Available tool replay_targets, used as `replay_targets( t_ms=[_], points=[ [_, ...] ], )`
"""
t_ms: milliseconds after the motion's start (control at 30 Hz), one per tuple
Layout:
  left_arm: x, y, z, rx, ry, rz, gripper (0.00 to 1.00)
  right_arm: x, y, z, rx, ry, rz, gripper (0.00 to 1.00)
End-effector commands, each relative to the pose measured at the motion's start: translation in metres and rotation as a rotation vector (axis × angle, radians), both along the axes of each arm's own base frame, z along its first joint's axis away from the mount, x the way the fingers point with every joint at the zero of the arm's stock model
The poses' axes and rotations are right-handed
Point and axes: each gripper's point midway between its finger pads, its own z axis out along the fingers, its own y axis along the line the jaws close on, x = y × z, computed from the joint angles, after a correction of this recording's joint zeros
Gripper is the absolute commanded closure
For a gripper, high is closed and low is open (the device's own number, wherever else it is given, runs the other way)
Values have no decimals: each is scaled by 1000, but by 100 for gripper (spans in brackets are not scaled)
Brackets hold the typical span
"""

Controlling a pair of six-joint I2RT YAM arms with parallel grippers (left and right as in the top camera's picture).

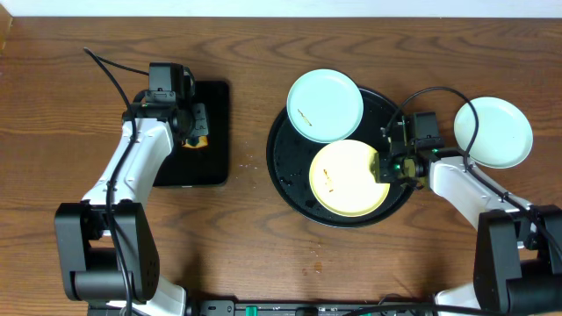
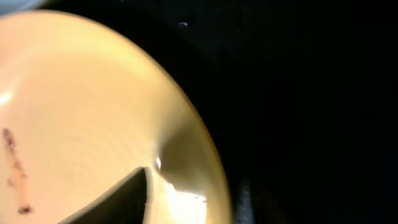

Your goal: Clean dirty plates on tray and stack at the side

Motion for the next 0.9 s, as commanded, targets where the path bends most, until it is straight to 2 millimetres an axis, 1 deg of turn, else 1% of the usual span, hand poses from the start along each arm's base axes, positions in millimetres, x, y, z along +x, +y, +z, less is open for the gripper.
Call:
replay_targets(
  t_ms=[0, 67, 133, 200, 267, 300, 367, 500, 567, 667, 767, 867],
  points=[
    [-2, -4, -1, -14, 11, -19, 92, -14, -10, -17, -58, 55, -11, 69],
    [-5, -4, -3, -14, 24, -19, 92, -16, -10, -18, -54, 69, -31, 70],
    [-7, -4, -4, -14, 34, -20, 92, -19, -10, -19, -51, 83, -47, 74],
    [-9, -4, -5, -14, 41, -19, 92, -19, -10, -19, -51, 85, -51, 81],
    [-11, -6, -5, -25, 49, -24, 92, -19, -10, -19, -50, 85, -51, 95],
    [-11, -9, -5, -40, 52, -32, 93, -19, -10, -19, -50, 85, -52, 99],
    [-12, -15, -6, -71, 53, -46, 92, -20, -11, -19, -47, 89, -63, 99],
    [-11, -19, -5, -87, 49, -55, 92, -21, -11, -19, -37, 105, -104, 99],
    [-10, -29, -2, -139, 41, -85, 93, -21, -11, -19, -37, 105, -103, 99],
    [-9, -42, 4, -204, 24, -118, 92, -21, -11, -19, -37, 104, -104, 99],
    [-9, -50, 13, -222, 5, -116, 93, -21, -11, -19, -37, 104, -104, 99],
    [-10, -67, 25, -235, -17, -135, 93, -21, -11, -19, -37, 104, -104, 99]
  ],
)
